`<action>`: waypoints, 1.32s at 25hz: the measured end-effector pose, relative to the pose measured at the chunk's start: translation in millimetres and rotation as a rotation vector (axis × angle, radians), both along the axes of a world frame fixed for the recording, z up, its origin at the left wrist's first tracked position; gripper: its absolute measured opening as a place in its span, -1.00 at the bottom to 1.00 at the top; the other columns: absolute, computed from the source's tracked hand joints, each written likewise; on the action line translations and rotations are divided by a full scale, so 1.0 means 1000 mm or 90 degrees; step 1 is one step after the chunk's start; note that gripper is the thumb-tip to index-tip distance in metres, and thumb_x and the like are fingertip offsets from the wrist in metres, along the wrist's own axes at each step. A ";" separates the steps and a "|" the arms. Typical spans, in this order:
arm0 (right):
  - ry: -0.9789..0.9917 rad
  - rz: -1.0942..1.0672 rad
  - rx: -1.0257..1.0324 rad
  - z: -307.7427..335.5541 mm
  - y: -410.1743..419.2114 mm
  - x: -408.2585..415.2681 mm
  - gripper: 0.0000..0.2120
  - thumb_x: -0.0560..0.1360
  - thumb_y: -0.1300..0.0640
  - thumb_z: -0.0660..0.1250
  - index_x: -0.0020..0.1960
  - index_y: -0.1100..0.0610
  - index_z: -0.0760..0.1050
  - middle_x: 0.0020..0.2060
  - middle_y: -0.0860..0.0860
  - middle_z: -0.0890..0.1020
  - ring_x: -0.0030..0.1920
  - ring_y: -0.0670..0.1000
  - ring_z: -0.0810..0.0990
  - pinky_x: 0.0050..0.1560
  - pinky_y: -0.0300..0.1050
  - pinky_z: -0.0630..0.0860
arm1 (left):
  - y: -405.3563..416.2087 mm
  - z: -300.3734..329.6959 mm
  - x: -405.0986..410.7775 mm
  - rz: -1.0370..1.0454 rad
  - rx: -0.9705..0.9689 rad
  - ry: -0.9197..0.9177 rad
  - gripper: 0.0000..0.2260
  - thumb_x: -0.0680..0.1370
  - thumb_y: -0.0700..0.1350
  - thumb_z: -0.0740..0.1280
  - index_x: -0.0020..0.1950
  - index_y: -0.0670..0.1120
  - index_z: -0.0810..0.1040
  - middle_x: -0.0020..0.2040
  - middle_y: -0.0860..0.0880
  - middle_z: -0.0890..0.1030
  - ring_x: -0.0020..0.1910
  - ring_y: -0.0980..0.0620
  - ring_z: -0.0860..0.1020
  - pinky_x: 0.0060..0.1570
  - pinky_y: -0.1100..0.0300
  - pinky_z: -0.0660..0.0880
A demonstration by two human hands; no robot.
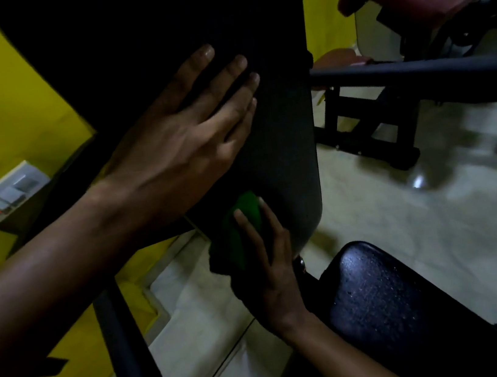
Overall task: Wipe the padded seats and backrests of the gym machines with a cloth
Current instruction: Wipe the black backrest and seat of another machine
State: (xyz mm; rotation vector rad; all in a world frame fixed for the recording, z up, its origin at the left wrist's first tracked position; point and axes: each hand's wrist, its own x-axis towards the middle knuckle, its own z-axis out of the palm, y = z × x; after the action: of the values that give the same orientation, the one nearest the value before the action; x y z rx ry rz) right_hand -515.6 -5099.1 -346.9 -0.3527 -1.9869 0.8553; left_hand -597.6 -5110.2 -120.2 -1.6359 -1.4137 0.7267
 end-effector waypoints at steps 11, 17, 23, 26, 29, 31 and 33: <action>0.146 -0.126 -0.556 -0.004 -0.029 -0.029 -0.34 0.34 0.23 0.15 0.43 0.37 0.19 0.35 0.13 0.25 0.34 -0.24 0.17 0.33 -0.54 0.02 | 0.000 -0.051 -0.012 -0.021 -0.053 0.094 -0.59 0.62 -0.20 0.01 0.45 -0.30 0.24 0.47 -0.29 0.25 0.47 -0.28 0.19 0.46 -0.17 0.11; 0.018 -0.206 -0.711 -0.043 -0.011 -0.048 -0.44 0.47 0.34 0.18 0.44 0.38 0.15 0.31 0.31 0.27 0.37 0.17 0.23 0.39 -0.34 0.08 | 0.008 -0.072 -0.015 -0.059 -0.064 0.086 -0.63 0.61 -0.19 0.09 0.39 -0.29 0.36 0.43 -0.29 0.33 0.43 -0.27 0.28 0.43 -0.16 0.19; 0.090 -0.240 -0.671 -0.020 -0.015 -0.048 -0.43 0.40 0.31 0.24 0.39 0.36 0.25 0.29 0.21 0.32 0.32 0.05 0.29 0.35 -0.32 0.13 | 0.009 -0.081 -0.015 -0.045 -0.068 0.064 -0.62 0.60 -0.21 0.03 0.37 -0.30 0.37 0.43 -0.29 0.34 0.44 -0.28 0.27 0.43 -0.18 0.11; 0.062 -0.253 -0.662 -0.036 -0.015 -0.054 -0.42 0.40 0.43 0.26 0.40 0.38 0.20 0.29 0.25 0.30 0.30 0.03 0.25 0.32 -0.50 0.05 | 0.010 -0.086 -0.017 -0.064 -0.056 0.063 -0.63 0.61 -0.21 0.04 0.36 -0.30 0.39 0.41 -0.29 0.36 0.42 -0.28 0.30 0.42 -0.19 0.16; -0.100 -0.231 -0.777 -0.063 0.004 -0.052 -0.43 0.49 0.38 0.23 0.45 0.36 0.12 0.36 0.31 0.25 0.36 0.19 0.24 0.31 -0.25 0.07 | 0.015 -0.097 -0.016 -0.055 -0.093 0.089 -0.59 0.60 -0.20 -0.03 0.34 -0.29 0.42 0.40 -0.30 0.38 0.41 -0.28 0.32 0.41 -0.18 0.19; -0.177 -0.235 -0.856 -0.075 0.019 -0.053 -0.42 0.53 0.30 0.22 0.47 0.34 0.07 0.40 0.31 0.23 0.41 0.22 0.22 0.29 -0.14 0.05 | 0.019 -0.105 -0.017 -0.057 -0.110 0.088 -0.60 0.60 -0.19 -0.02 0.33 -0.28 0.44 0.39 -0.30 0.39 0.40 -0.29 0.34 0.40 -0.18 0.19; -0.230 -0.222 -0.903 -0.079 0.027 -0.054 -0.43 0.56 0.24 0.21 0.48 0.32 0.06 0.40 0.30 0.24 0.42 0.22 0.22 0.26 -0.11 0.05 | 0.022 -0.110 -0.020 -0.056 -0.119 0.085 -0.61 0.60 -0.18 0.00 0.33 -0.28 0.44 0.38 -0.31 0.39 0.40 -0.29 0.33 0.40 -0.19 0.17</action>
State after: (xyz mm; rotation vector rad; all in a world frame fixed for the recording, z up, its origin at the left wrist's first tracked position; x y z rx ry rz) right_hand -569.4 -5072.2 -425.9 -1.6636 -1.1901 1.9294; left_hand -617.3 -5088.1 -230.0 -1.7461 -1.2020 0.9226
